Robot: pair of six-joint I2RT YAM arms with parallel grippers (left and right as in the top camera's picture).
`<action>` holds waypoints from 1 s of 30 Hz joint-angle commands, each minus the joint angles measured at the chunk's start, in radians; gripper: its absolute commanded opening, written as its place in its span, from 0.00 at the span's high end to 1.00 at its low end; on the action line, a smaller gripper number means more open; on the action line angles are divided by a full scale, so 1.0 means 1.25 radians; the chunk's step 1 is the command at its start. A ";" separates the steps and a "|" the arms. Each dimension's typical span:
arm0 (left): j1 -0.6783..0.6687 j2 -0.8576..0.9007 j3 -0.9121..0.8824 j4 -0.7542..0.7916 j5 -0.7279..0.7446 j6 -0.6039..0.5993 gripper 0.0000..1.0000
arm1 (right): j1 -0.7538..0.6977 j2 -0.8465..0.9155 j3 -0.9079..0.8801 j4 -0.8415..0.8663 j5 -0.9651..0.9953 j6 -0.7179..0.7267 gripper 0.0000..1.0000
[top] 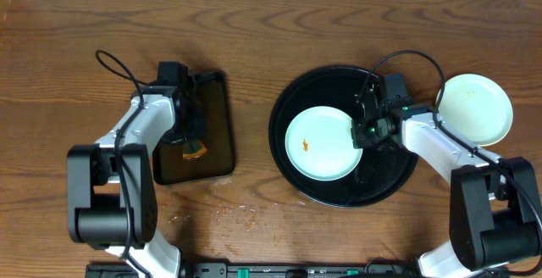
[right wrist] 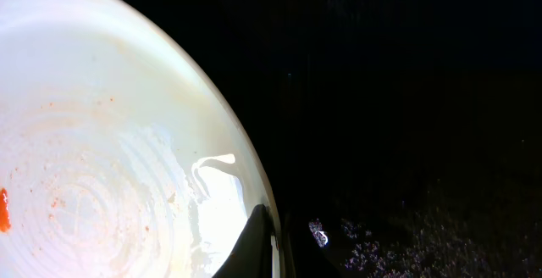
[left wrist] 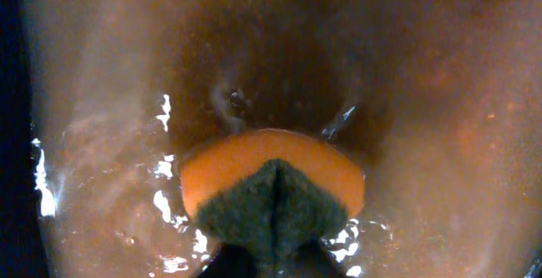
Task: Clean dirty plates on tray and stack at the side
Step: 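Grasp the sponge with the left gripper and dip it in the water tray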
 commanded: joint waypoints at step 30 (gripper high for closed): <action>0.001 -0.099 -0.035 -0.063 0.046 -0.032 0.92 | -0.002 0.023 -0.008 -0.015 0.034 0.012 0.96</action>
